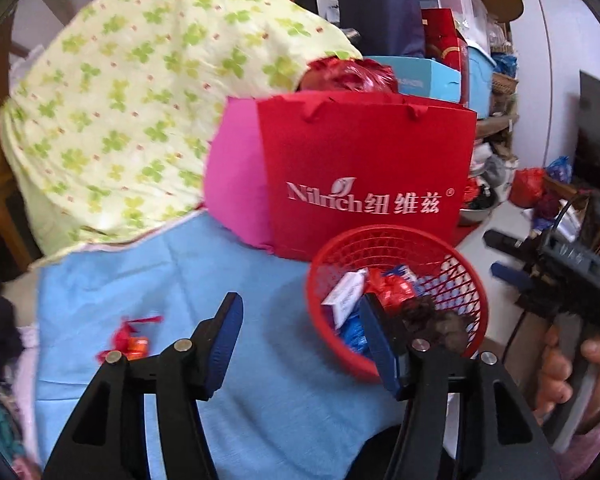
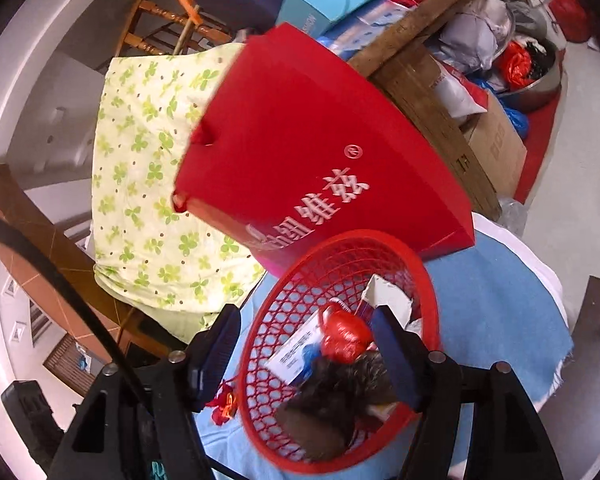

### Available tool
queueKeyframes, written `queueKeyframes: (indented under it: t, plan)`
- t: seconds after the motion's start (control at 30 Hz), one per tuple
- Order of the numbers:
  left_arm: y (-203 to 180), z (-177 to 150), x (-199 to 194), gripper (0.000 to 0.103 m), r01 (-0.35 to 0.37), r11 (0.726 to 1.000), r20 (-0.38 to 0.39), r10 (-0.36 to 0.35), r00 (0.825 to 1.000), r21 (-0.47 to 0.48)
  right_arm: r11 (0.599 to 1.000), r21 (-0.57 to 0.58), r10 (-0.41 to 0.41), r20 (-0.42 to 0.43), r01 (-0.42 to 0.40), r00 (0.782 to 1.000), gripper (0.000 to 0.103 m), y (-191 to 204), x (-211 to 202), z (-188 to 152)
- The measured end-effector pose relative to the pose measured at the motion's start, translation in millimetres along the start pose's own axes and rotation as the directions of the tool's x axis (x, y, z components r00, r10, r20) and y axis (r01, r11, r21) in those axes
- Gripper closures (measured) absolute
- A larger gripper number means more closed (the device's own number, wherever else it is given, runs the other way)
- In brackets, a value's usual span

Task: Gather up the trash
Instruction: 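Carry the black and red bags over the red basket and release both, then move both tools back over the blanket toward the red ribbon and orange bundle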

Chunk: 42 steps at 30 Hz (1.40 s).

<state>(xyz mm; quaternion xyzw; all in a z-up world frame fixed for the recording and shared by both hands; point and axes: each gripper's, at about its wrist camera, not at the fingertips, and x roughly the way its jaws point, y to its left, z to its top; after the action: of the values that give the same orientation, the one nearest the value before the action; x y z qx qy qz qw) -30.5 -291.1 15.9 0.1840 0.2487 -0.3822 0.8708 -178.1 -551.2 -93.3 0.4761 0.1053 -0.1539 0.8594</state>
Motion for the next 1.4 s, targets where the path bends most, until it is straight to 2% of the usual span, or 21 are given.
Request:
queueKeyframes:
  t: [0.17,0.43,0.7,1.0,1.13,1.27,1.4]
  plan:
    - [14.7,-7.9,-38.1,0.032,-0.103,0.995,0.024,0.102,0.994,0.013,0.994,-0.087,0.063,0.028,-0.061,0.998,0.031,45.1,-25.2,-5.7]
    - [46.3,-18.7,-95.2,0.031,-0.229,0.973,0.083,0.231,0.969,-0.036,0.958,-0.264,0.13,0.036,-0.116,0.991,0.031,120.9,-51.6,-31.9]
    - [56.8,-28.1,-135.8,0.028,-0.276,0.958,0.122,0.283,0.951,-0.072,0.91,-0.389,0.18,0.057,-0.144,0.982,0.03,168.2,-85.3,-51.2]
    - [71.5,-41.7,-160.9,0.026,-0.309,0.946,0.14,0.321,0.937,-0.099,0.838,-0.527,0.255,0.145,-0.144,0.956,0.025,211.1,-137.6,-73.3]
    - [88.5,-52.2,-157.0,0.026,-0.331,0.934,0.116,0.346,0.931,-0.133,0.784,-0.606,0.276,0.142,-0.137,0.951,0.021,228.9,-139.6,-92.6]
    - [112.7,-70.2,-143.2,0.026,-0.356,0.918,0.058,0.37,0.927,-0.174,0.742,-0.656,0.26,0.093,-0.137,0.961,0.021,241.2,-122.6,-115.5]
    - [143.0,-98.3,-116.9,0.026,-0.403,0.888,-0.032,0.406,0.913,-0.222,0.717,-0.68,0.227,0.015,-0.157,0.974,0.021,241.6,-92.0,-138.2]
